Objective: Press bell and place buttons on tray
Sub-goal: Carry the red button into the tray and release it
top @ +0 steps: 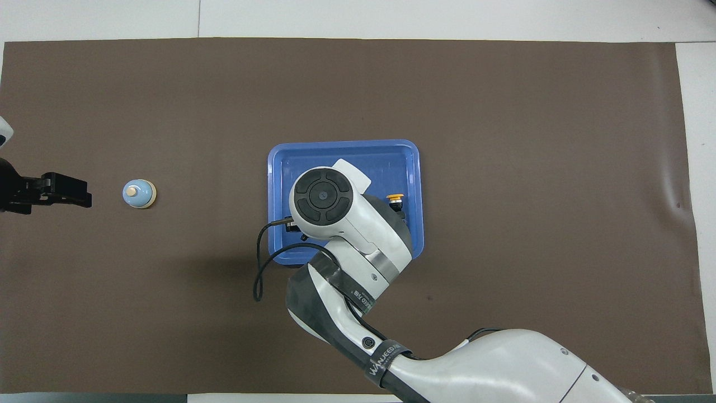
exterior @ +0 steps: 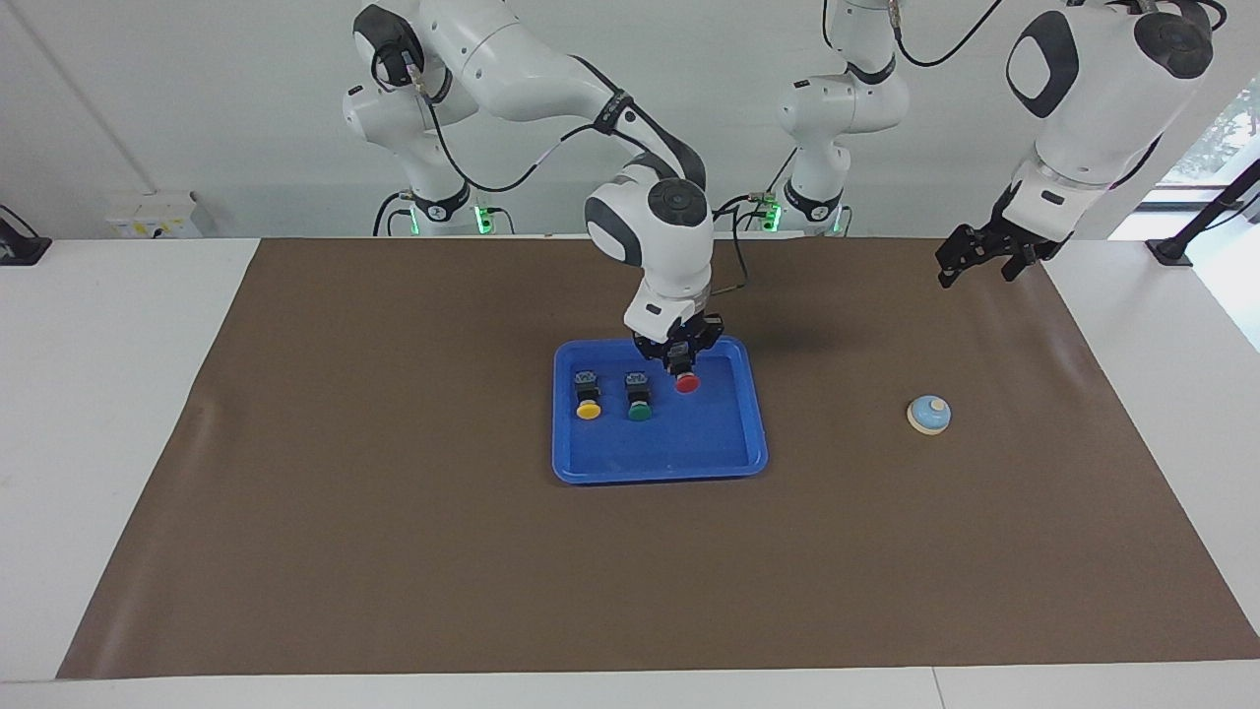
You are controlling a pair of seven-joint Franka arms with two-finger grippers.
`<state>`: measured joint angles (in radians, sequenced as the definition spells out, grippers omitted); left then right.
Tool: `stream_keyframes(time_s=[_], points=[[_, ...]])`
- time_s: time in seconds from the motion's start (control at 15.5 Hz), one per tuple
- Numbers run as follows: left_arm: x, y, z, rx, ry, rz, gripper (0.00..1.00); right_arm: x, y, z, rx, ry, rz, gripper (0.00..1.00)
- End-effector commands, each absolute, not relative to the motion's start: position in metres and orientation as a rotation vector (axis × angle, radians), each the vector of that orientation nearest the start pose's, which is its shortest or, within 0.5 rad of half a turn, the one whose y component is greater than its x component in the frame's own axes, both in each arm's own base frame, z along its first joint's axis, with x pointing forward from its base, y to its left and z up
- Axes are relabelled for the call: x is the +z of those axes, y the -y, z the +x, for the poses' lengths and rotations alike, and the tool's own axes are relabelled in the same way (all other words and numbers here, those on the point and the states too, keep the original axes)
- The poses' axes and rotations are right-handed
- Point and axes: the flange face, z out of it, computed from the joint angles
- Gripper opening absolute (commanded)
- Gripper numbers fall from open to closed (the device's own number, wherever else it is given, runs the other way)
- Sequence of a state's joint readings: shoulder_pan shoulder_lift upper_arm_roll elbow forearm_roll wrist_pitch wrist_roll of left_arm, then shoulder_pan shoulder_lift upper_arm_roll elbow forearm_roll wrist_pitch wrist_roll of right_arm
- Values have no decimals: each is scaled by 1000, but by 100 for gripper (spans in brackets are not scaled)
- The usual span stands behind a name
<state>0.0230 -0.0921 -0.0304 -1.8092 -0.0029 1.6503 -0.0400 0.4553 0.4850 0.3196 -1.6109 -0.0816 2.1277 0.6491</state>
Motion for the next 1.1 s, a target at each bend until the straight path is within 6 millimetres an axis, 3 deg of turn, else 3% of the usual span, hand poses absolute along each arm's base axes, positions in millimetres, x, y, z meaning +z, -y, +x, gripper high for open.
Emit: stream_keyframes(time_s=[0.0,0.39,0.58,0.64,0.71,0.77,0.9,1.03], points=[[573,4,524,87,62,-3143,100,370,-462,519,-52,237,-3015,0],[573,4,524,87,59,-3143,100,358,-468,522,-110,222,-2957,0],[573,4,524,87,59,-3143,100,358,-478,514,-110,246,-2954,0],[573,4,524,87,59,-3143,100,357,-478,513,-112,253,-2957,26],[573,4,524,87,59,-3143,100,354,-478,511,-98,255,-2965,27],[573,4,524,87,62,-3143,100,355,-477,511,-93,256,-2969,34],[573,4,524,87,59,-3143,100,356,-478,510,-104,266,-2973,100],[573,4,524,87,59,-3143,100,362,-479,512,-101,267,-2976,100]])
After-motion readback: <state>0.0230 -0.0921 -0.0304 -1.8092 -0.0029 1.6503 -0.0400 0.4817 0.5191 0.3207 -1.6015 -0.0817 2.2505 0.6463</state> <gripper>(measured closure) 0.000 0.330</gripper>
